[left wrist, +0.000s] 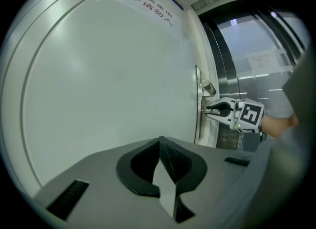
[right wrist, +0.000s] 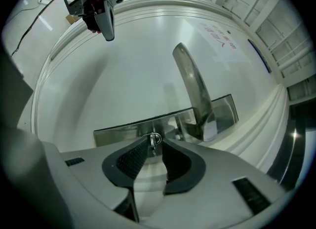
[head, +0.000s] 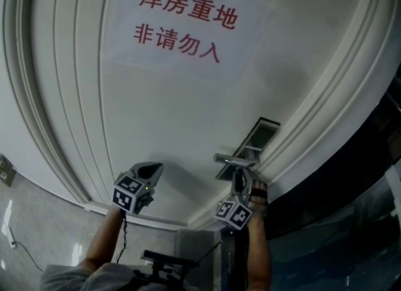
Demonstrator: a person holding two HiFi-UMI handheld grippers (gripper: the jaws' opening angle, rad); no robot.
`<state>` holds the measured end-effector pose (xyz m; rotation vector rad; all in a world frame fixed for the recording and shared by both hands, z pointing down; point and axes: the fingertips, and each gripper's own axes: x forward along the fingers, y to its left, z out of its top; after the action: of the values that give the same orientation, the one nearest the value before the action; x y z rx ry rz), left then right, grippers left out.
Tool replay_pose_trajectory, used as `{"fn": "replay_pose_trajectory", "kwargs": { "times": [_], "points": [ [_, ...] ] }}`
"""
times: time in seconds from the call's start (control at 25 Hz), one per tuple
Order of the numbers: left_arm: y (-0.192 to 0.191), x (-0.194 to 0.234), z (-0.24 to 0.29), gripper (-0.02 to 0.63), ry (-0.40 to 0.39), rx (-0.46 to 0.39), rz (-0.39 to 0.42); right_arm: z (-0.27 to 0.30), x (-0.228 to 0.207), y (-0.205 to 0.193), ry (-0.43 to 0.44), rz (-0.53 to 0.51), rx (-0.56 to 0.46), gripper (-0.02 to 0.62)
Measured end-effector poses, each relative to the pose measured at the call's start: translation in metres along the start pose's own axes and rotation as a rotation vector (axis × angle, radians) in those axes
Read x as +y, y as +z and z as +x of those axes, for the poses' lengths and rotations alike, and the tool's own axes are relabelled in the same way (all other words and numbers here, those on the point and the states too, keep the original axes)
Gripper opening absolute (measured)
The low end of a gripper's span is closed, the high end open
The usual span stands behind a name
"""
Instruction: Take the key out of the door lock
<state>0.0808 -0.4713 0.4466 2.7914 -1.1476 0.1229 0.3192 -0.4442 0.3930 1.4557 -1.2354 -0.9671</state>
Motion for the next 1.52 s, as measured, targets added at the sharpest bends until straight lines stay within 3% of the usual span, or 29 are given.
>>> {"fn": "replay_pose_trajectory", "kwargs": {
  "times": [0.48, 0.6, 1.52],
  "points": [
    [-0.003, 0.006, 0.004, -0.008, 0.008, 0.006, -0.009, 0.005, 0.003, 0.0, 0.006, -0.019, 0.005, 0.104],
    [-0.003, 0.005, 0.004, -0.008, 0.009, 0.01, -0.008, 0.003, -0.001, 0.001, -0.019, -0.025, 0.001, 0.025],
    [-0.004, 0.003, -0.006, -0.008, 0.027, 0.004, -0.008, 0.003, 0.0, 0.001, -0.008, -0.062, 0.003, 0.021]
  ]
}}
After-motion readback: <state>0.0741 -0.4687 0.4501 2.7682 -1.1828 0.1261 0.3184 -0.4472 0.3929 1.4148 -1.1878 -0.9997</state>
